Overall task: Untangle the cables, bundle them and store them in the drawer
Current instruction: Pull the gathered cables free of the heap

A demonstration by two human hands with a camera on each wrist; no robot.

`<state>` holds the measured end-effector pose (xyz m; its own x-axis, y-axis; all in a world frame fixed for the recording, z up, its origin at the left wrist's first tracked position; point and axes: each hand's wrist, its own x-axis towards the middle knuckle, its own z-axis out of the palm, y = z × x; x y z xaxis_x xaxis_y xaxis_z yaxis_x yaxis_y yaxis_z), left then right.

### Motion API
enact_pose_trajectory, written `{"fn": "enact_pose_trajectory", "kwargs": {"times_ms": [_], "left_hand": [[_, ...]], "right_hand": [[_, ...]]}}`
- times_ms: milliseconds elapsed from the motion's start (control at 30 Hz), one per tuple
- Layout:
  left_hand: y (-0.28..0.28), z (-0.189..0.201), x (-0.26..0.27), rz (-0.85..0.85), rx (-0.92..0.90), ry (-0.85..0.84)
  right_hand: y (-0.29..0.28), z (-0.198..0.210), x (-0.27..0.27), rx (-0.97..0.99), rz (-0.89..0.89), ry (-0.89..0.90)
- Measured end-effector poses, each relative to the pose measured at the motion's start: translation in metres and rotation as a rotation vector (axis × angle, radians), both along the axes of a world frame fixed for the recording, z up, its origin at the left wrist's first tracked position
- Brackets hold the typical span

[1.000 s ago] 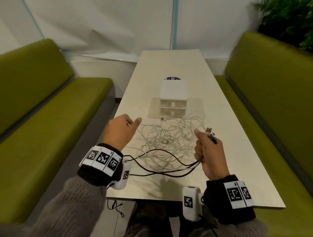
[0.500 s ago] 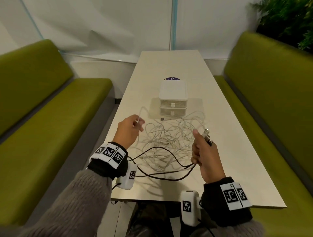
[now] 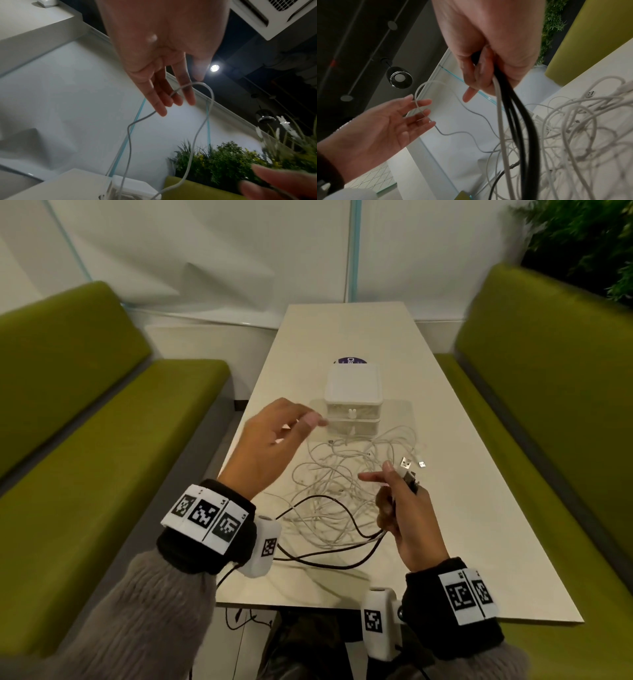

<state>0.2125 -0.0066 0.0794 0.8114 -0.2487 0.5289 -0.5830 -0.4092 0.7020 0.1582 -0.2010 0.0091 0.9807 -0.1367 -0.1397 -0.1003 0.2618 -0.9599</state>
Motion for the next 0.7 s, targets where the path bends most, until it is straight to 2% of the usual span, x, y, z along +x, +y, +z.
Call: {"fn": "enact_pose_trajectory", "kwargs": {"times_ms": [167, 267, 367, 467, 567, 633, 700], "left_hand": [[-0.021, -0.036, -0.018, -0.174, 0.356, -0.04], [-0.014, -0.059, -0.018, -0.189, 0.492, 0.045], [0.007, -0.071, -0.01, -0.08, 0.58, 0.146], [0.032, -0.073, 0.008, 0.209, 0.645, 0.196], [0.053, -0.068, 0.022, 0.331, 0.53, 0.24], [0.054, -0.061, 0.026, 0.345, 0.322, 0.27], [0.045, -0.052, 0.026, 0.33, 0.038, 0.278]], "right_hand": [[0.011, 0.009, -0.001, 0.188, 0.106, -0.019], [0.003, 0.011, -0.001, 0.412, 0.075, -0.044], [-0.009, 0.012, 0.0, 0.503, 0.003, -0.044], [-0.019, 0.013, -0.002, 0.521, -0.149, -0.059], [-0.026, 0.015, -0.003, 0.531, -0.266, -0.081], [-0.024, 0.013, -0.002, 0.523, -0.299, -0.081], [-0.019, 0.009, -0.001, 0.509, -0.313, -0.074]]}}
